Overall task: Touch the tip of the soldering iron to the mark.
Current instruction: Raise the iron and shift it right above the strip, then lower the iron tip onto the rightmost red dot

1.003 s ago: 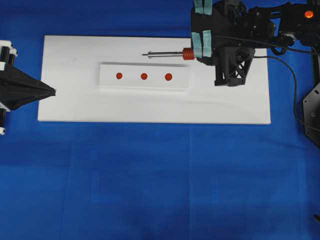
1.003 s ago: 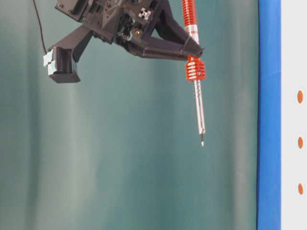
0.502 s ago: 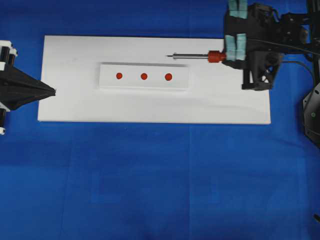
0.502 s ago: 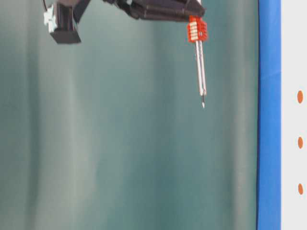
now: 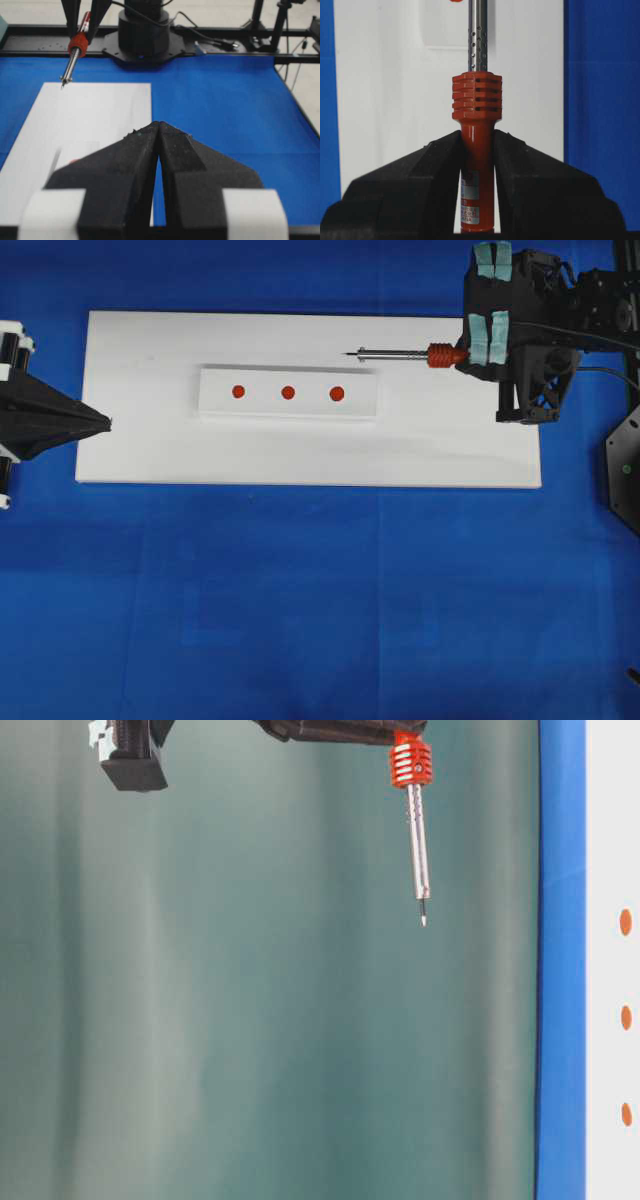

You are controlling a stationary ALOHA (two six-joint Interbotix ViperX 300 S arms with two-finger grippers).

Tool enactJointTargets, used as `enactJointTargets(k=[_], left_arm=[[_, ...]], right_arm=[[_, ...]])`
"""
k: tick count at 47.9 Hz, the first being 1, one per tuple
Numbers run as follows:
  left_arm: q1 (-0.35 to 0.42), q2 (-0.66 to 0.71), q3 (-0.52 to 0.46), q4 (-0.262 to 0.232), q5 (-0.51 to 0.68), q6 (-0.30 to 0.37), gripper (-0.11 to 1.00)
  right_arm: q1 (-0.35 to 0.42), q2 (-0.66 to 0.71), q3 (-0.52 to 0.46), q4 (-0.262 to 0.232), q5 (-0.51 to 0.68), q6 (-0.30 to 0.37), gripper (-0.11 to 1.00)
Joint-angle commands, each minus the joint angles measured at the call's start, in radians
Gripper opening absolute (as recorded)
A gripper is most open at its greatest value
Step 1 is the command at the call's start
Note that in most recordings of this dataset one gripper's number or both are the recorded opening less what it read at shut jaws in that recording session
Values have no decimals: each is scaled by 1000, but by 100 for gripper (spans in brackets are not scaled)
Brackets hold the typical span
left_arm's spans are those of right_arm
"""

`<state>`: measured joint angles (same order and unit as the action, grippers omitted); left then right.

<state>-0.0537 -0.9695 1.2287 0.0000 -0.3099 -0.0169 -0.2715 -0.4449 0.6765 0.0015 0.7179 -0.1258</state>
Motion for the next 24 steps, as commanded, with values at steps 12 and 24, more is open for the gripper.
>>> enactJointTargets(k=[12, 24], left_arm=[[-3, 3, -8, 2, -9, -2, 0], [-3, 3, -8, 2, -11, -2, 0]], right_arm=[[-2, -8, -11, -3, -3, 0, 6], [-2, 12, -5, -2, -5, 2, 6]])
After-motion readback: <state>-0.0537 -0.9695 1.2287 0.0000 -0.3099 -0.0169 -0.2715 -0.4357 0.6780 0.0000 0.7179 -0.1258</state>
